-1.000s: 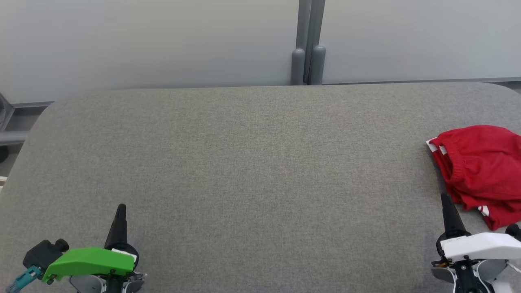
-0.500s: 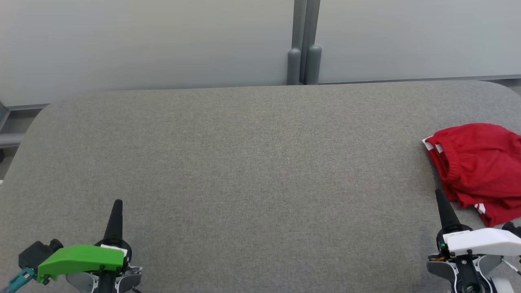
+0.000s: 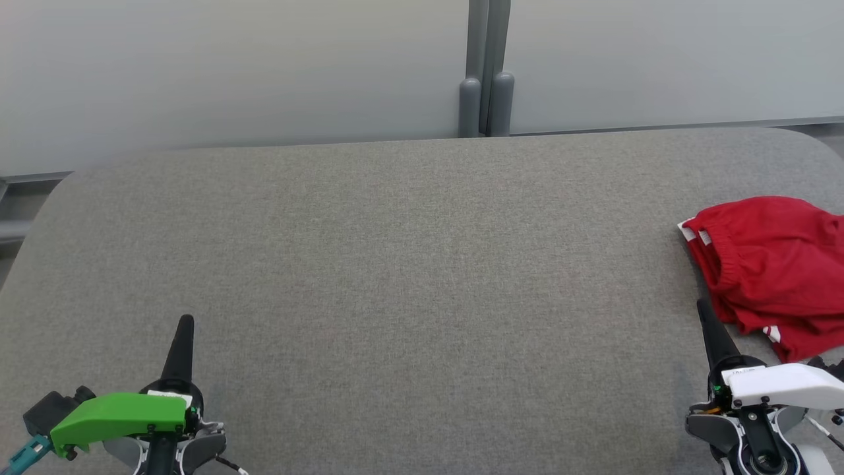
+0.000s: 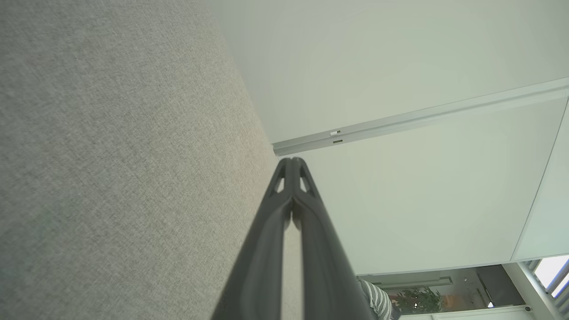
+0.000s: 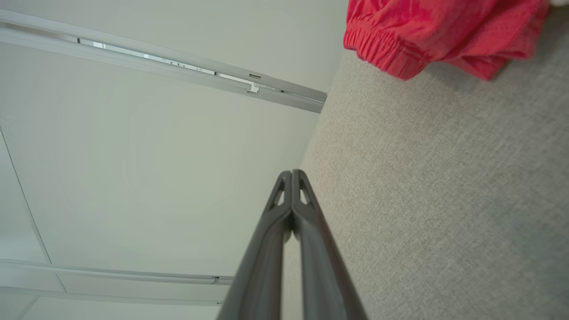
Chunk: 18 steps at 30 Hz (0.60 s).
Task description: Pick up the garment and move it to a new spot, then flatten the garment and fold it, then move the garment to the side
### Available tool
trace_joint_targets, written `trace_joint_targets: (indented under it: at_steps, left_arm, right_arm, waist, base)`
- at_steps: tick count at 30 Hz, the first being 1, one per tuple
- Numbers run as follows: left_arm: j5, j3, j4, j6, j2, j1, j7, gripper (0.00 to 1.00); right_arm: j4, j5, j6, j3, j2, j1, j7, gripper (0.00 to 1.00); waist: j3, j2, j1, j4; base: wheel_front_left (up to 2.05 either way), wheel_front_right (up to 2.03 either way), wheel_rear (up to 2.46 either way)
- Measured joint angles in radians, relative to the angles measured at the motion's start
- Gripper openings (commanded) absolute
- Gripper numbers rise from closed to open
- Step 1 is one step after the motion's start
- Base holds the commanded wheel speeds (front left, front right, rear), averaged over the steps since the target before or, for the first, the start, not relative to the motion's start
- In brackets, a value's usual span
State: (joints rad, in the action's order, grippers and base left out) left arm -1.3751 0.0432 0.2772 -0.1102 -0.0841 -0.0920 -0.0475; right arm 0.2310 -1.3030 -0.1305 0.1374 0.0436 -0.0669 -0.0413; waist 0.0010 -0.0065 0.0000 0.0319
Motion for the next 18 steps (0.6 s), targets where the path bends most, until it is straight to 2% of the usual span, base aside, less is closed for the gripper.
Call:
trace_joint_targets:
  at_steps: [18]
  left_arm:
    - [-0.126, 0.041, -0.012, -0.01, 0.017, -0.012, -0.04, 0.0]
  right_arm:
    - [0.011, -0.167, 0.0, -0.014, 0.002, -0.022, -0.037, 0.0]
  waist:
    - [0.001, 0.0, 0.0, -0.016]
  base:
    - [0.0, 0.0, 0.0]
